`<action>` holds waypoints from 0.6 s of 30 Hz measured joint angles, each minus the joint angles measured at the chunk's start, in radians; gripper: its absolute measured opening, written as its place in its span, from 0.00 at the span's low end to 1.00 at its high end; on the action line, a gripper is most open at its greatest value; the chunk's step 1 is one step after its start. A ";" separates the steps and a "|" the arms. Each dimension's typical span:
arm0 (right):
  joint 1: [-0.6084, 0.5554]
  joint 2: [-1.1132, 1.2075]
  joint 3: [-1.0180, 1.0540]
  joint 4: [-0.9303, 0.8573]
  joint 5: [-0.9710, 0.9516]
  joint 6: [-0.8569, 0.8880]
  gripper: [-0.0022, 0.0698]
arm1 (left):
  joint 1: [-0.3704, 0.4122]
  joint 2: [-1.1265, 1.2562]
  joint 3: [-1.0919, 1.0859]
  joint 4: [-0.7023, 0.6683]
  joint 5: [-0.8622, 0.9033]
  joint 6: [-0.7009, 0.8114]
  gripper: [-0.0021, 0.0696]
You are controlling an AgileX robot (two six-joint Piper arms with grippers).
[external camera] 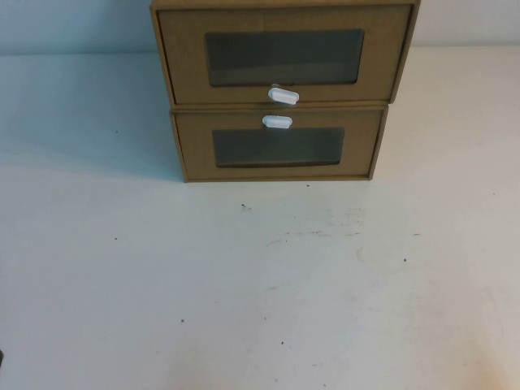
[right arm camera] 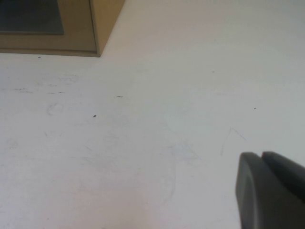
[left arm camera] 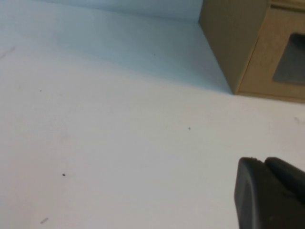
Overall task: Open the shoe box
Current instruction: 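Pull the top drawer of the cardboard box fully open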
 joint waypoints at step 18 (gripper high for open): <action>0.000 0.000 0.000 0.000 0.000 0.000 0.01 | -0.017 0.019 -0.070 0.004 -0.114 -0.391 0.02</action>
